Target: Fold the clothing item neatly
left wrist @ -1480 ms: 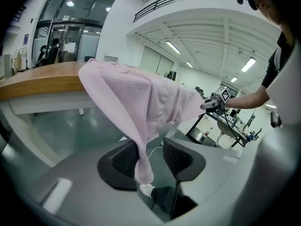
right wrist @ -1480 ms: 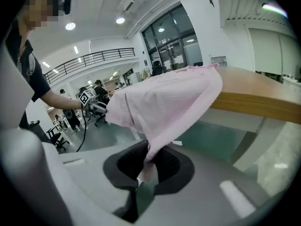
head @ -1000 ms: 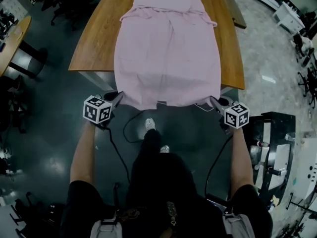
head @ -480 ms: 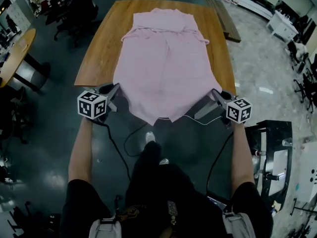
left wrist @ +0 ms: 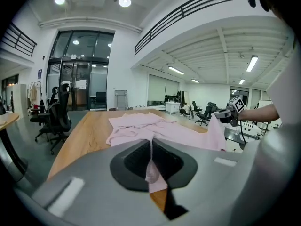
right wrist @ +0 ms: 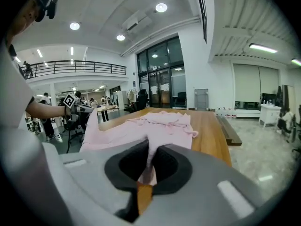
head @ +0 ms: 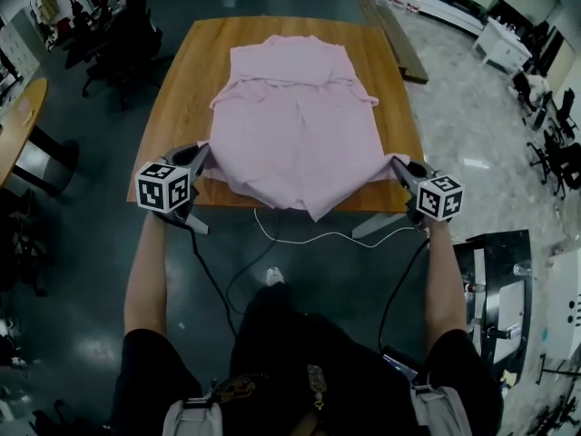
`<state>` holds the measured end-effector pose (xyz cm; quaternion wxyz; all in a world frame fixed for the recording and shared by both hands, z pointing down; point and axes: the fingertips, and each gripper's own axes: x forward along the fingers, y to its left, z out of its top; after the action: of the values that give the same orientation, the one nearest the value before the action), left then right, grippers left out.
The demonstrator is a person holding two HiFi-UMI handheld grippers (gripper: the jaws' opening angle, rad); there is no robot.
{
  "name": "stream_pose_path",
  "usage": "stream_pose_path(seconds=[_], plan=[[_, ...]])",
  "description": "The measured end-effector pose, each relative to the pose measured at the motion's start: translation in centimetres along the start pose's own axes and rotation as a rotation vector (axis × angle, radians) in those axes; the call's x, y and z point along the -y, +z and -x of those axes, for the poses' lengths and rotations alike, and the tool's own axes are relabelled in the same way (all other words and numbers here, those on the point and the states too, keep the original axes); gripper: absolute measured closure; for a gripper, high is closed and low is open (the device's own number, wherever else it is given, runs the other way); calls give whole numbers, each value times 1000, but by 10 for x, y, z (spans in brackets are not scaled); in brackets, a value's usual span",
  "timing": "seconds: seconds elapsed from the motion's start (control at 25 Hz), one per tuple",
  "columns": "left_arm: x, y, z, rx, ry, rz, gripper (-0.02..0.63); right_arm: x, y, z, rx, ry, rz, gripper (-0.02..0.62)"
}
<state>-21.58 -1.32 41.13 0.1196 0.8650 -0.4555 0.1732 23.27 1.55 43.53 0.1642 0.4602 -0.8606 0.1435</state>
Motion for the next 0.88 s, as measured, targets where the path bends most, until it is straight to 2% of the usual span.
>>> stream_pose_path(seconds=[0.28,0.44,0.72,0.88], plan=[[-62,9,-64,-71,25,22,592,45,24,-48,-24,-93,-30,586],[-83,7,-97,-114,50,30,592,69,28,-77,-44,-126,-50,586],[-121,-14,-149,-235,177,40,592,115,21,-128,-89,-153,-92,586],[-140,-35,-170,-332,243,65,592,141,6,-161,-158,-138,-100,586]])
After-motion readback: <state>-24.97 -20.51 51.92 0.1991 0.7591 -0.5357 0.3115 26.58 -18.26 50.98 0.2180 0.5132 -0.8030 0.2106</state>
